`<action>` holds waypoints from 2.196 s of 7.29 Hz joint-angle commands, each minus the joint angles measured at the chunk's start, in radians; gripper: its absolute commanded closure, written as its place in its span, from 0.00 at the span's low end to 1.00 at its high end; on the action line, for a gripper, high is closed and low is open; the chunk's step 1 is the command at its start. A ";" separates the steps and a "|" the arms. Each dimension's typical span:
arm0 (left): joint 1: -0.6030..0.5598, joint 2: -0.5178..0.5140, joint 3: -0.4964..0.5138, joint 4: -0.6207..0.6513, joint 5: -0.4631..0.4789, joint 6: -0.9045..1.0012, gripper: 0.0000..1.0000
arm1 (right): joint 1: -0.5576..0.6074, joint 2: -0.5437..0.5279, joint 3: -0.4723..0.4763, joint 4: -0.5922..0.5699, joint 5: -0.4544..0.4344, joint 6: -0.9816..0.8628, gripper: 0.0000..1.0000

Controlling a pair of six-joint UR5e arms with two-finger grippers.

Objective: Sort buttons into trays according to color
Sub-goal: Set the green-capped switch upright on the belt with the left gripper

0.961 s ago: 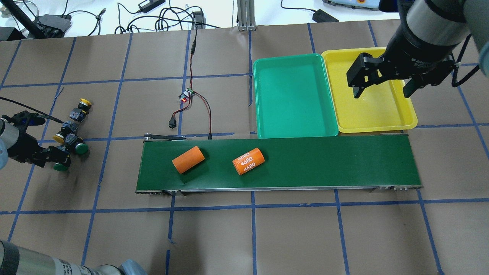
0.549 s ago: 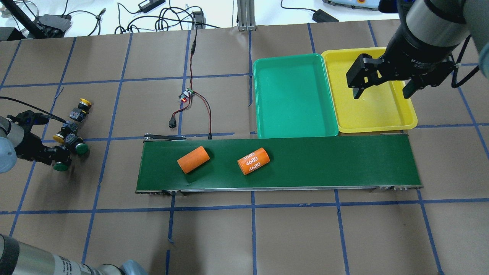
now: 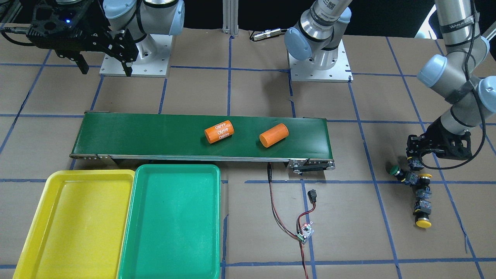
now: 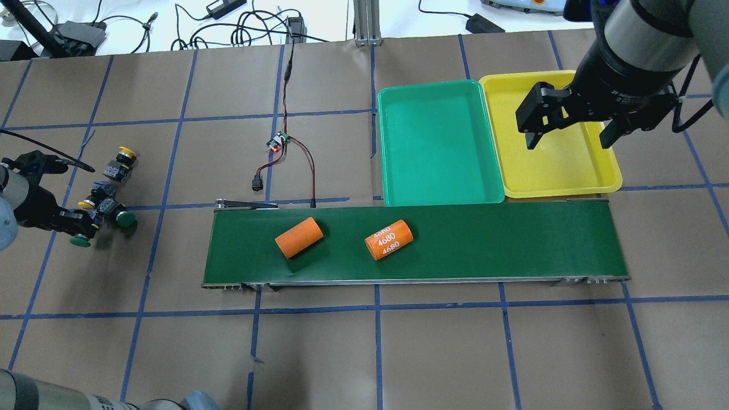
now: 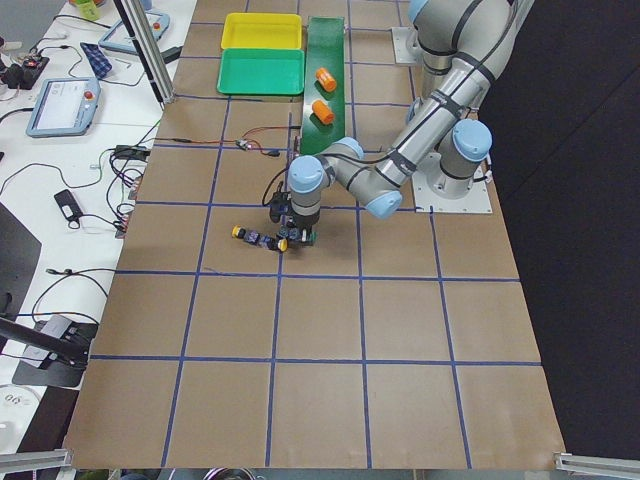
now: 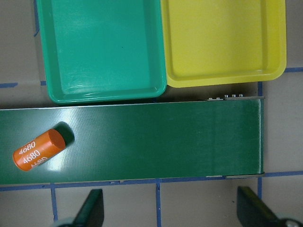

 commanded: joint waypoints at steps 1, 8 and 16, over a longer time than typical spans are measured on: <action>-0.054 0.159 0.002 -0.186 0.001 -0.084 0.99 | 0.000 0.000 0.000 0.000 0.000 0.000 0.00; -0.652 0.244 -0.092 -0.245 -0.014 -0.680 0.99 | 0.002 0.000 0.002 0.000 0.000 0.000 0.00; -0.415 0.189 0.046 -0.320 -0.036 -0.666 0.00 | 0.000 0.002 0.006 -0.002 -0.001 0.000 0.00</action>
